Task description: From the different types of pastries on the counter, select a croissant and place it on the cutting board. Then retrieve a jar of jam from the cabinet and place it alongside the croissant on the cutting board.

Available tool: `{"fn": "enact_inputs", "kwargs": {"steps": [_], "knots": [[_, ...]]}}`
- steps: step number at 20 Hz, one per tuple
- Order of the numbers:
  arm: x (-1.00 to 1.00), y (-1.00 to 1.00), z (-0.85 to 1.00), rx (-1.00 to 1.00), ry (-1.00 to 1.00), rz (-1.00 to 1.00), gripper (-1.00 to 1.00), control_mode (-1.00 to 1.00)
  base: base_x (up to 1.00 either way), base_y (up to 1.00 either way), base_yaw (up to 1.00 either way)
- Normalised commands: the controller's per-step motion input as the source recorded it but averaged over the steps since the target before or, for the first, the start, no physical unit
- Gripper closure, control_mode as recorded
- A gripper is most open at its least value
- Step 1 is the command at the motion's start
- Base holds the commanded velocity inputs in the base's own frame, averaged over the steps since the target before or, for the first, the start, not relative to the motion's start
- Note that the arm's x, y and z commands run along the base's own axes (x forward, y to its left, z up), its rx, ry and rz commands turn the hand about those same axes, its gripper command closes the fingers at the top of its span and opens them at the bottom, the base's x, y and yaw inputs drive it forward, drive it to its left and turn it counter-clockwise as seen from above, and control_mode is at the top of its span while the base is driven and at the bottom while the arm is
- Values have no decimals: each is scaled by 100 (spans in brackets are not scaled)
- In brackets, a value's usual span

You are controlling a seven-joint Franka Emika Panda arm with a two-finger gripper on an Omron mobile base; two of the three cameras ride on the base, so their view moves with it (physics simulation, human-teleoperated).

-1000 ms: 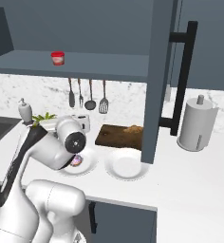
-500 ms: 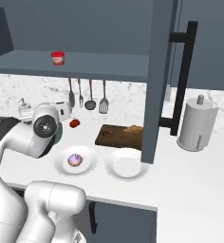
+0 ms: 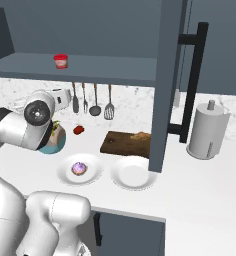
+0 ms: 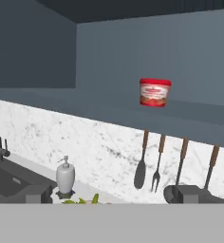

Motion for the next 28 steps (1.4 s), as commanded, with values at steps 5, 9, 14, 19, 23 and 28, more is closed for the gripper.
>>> {"fn": "enact_inputs", "kwargs": {"steps": [5, 9, 14, 19, 23, 28], "knots": [[-15, 1, 45, -4, -3, 0, -100, -100, 0, 0, 0], [-11, 6, 41, -4, 0, -2, -100, -100, 0, 0, 0], [0, 13, 51, -5, 0, -7, -100, -100, 0, 0, 0], [0, 10, 46, -5, 0, -12, -100, -100, 0, 0, 0], [13, 1, 29, -5, 0, -21, -100, -100, 0, 0, 0], [16, 0, 18, -4, 0, -23, -100, -100, 0, 0, 0]]}}
